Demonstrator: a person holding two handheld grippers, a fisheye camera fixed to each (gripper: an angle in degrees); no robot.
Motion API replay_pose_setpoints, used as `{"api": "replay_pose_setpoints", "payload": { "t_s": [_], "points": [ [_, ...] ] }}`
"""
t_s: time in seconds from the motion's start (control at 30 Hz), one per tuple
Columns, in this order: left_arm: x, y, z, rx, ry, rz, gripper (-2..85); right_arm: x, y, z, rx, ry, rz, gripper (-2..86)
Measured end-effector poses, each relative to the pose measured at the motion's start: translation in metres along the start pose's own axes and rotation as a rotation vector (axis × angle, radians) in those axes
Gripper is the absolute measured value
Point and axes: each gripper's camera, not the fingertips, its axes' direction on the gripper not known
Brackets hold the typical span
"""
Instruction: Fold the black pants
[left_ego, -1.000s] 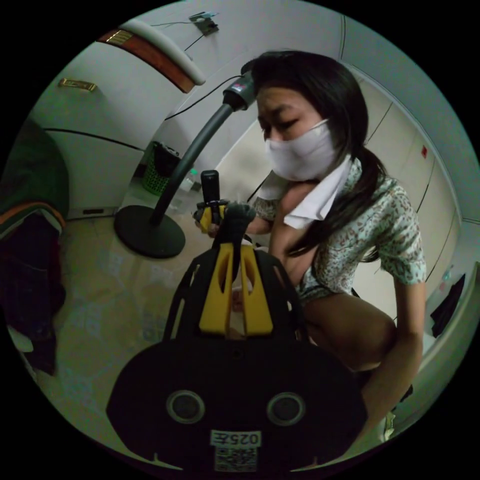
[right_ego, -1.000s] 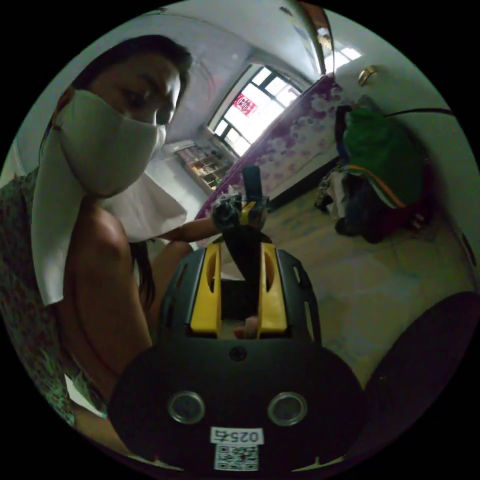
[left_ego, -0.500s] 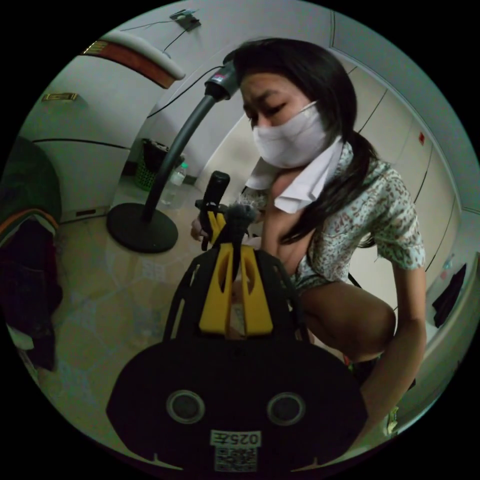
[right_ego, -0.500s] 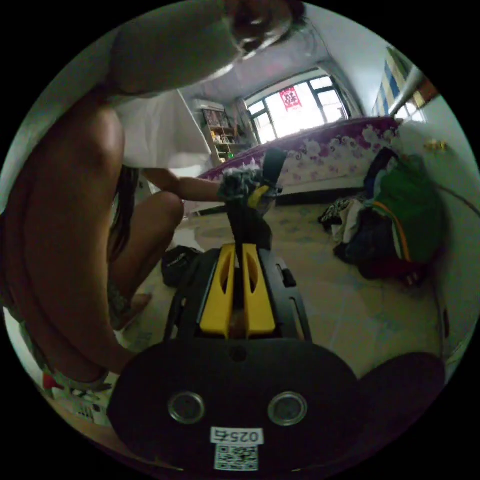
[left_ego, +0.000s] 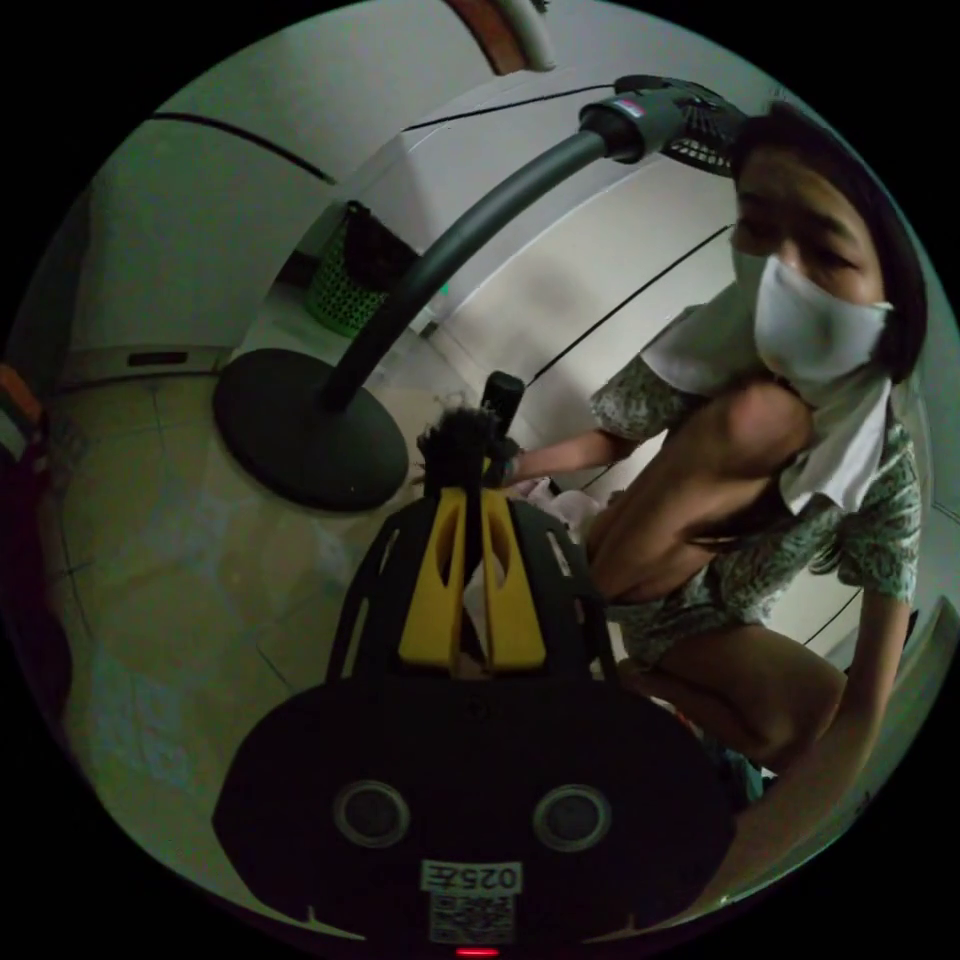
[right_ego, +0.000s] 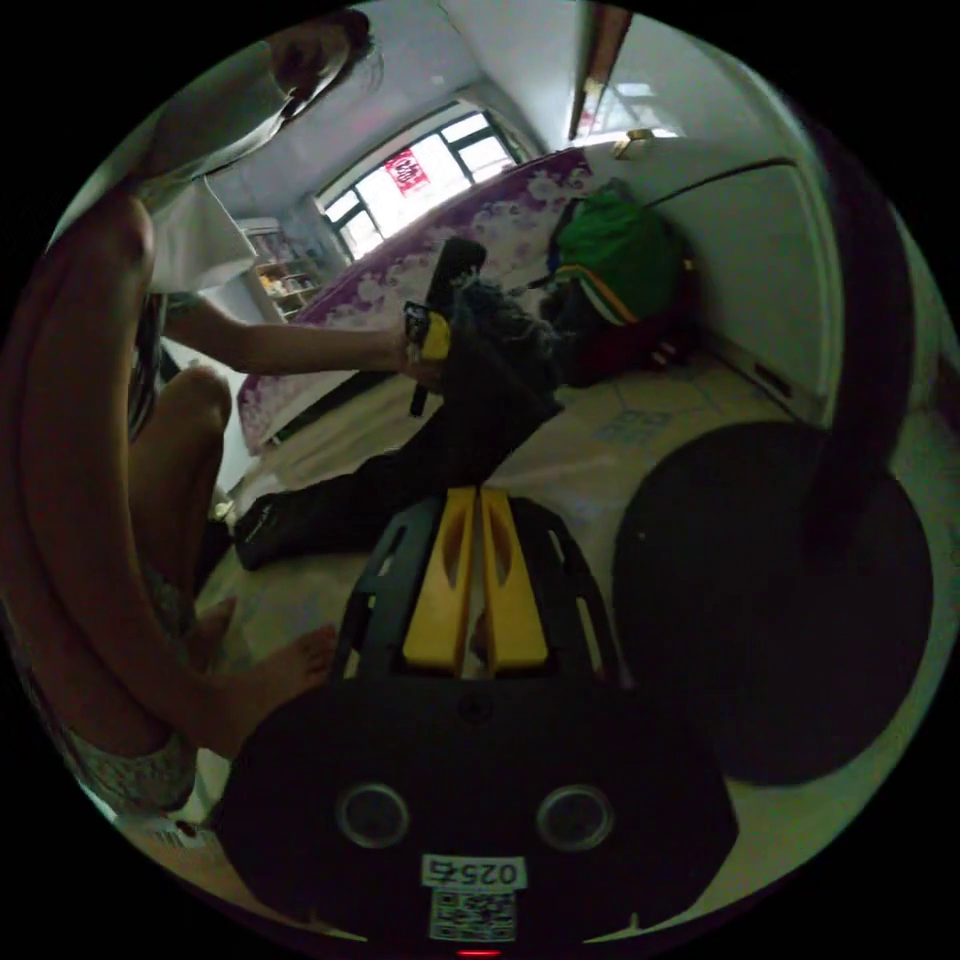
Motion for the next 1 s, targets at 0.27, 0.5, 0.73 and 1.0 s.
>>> {"api": "replay_pose_setpoints", "payload": {
  "t_s": [0.27,0.5,0.73,1.0],
  "points": [
    [-0.042,-0.031,0.045,-0.049,0.068,-0.027,-1.6,0.065,0.003,0.002,-0.008,-0.020,0.145,-1.0],
    [-0.056,-0.053,0.043,-0.027,0.058,-0.062,-1.6,0.129,-0.018,0.023,-0.053,-0.198,0.263,-1.0],
    [-0.071,-0.088,0.040,-0.005,0.060,-0.088,-1.6,0.178,-0.023,0.049,-0.079,-0.356,0.397,-1.0],
    [-0.085,-0.144,0.034,0.013,0.073,-0.107,-1.6,0.155,-0.040,0.071,-0.156,-0.095,0.012,-0.9]
  ]
}}
